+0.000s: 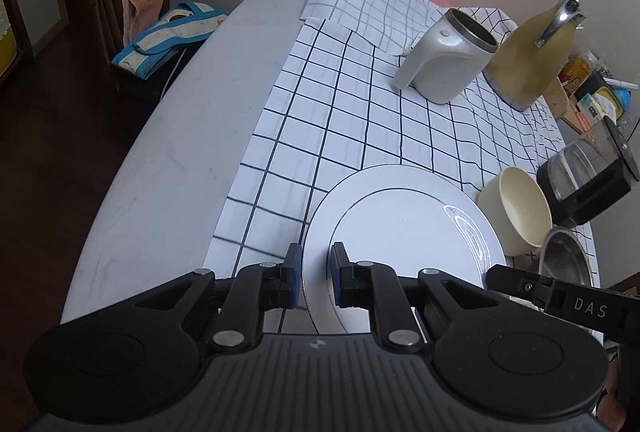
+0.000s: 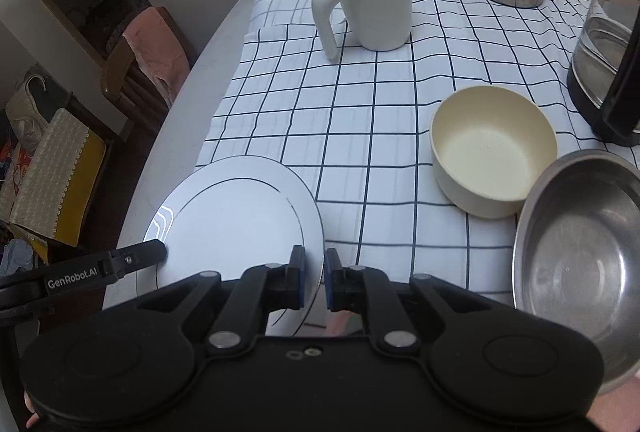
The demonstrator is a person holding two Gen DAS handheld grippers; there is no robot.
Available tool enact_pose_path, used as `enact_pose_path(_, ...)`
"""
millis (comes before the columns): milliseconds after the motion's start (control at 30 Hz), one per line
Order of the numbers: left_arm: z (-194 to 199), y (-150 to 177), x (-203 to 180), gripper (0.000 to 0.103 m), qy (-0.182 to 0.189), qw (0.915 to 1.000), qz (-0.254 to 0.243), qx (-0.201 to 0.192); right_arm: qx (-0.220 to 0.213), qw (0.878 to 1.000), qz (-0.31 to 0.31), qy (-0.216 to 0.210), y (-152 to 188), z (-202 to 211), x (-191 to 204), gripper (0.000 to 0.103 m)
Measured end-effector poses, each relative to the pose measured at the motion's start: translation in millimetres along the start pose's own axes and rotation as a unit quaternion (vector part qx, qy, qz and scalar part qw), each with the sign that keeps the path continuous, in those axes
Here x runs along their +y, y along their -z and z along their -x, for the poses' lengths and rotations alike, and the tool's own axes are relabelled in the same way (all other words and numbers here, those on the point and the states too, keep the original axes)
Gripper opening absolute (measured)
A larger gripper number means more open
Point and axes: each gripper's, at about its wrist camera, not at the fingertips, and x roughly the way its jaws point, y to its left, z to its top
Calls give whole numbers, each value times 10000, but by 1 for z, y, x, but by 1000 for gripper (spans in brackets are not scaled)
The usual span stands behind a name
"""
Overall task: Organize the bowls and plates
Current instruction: 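Carry the small white plate with both grippers and lower it onto the large plate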
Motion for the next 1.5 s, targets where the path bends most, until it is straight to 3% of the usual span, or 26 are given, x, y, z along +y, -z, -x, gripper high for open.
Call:
enact_pose_path(467, 76, 48, -2, 14, 167, 9995, -150, -203, -300, 9995, -94, -67, 54, 68, 20, 10)
enact_pose_path(933, 133, 131, -9, 14, 263, 9985, -374, -290, -507, 9980, -370, -62, 146, 126, 21, 10)
enact_pose_path(1233, 142, 190, -10, 14, 300, 9980, -545, -83, -462, 9974, -550, -47, 208, 145, 9, 10)
enact_pose_path(1500, 133, 239, -4, 14, 239, 9970, -688, 244, -191, 9970, -748, 11, 257, 137, -1, 10)
